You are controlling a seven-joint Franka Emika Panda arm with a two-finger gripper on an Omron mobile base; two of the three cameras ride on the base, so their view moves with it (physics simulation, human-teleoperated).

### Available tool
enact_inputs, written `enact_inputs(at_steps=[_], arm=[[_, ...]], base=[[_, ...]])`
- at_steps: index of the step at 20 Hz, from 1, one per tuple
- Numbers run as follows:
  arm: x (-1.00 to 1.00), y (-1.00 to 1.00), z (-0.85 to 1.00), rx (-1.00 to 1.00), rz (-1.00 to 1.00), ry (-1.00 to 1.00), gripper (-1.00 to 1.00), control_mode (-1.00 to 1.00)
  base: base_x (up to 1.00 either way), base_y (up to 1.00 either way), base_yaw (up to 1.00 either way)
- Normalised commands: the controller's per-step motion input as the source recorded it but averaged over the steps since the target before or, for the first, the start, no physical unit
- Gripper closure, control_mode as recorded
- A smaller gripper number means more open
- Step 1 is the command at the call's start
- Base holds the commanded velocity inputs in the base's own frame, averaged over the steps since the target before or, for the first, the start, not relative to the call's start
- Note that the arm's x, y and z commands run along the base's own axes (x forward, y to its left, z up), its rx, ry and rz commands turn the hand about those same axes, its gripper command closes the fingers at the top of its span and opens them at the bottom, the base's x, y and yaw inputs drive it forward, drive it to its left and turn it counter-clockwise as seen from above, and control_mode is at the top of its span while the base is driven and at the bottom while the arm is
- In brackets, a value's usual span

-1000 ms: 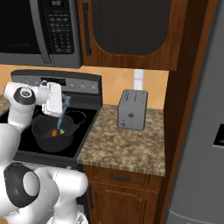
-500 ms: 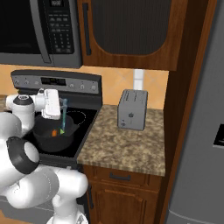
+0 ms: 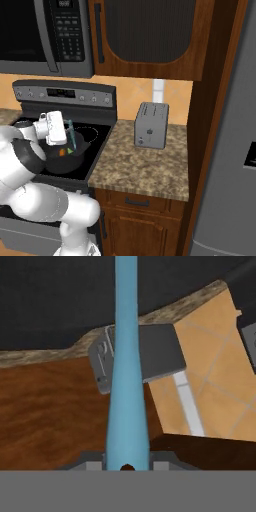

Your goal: Put the lemon wedge and carrot in the pot. Retrieve the spatula and lightly stir the vegetables in the pot.

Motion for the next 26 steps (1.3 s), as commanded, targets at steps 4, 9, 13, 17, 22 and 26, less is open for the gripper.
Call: enact_inputs(at_steps=[4,9,13,17,22,26], arm=[[0.0,0.34,-0.24,-0.04,0.02,-0.08,1.0,-1.0],[-0.01,0.2,0.17,0.05,0.0,0.0,1.0,-1.0],[-0.14,0.1,0.28,0.11,0.0,0.0,1.0,-1.0],[-0.32,0.15,0.11,0.14,0.0,0.0,1.0,-1.0],[-0.23,0.05,-0.09,0.1,0.01,0.0,1.0,-1.0],[0.0,-0.03,-0.29,0.0,0.0,0.0,1.0,-1.0]], base=[[0.0,0.0,0.0],[0.0,0.0,0.0],[0.0,0.0,0.0],[0.0,0.0,0.0],[0.0,0.0,0.0],[0.0,0.0,0.0]])
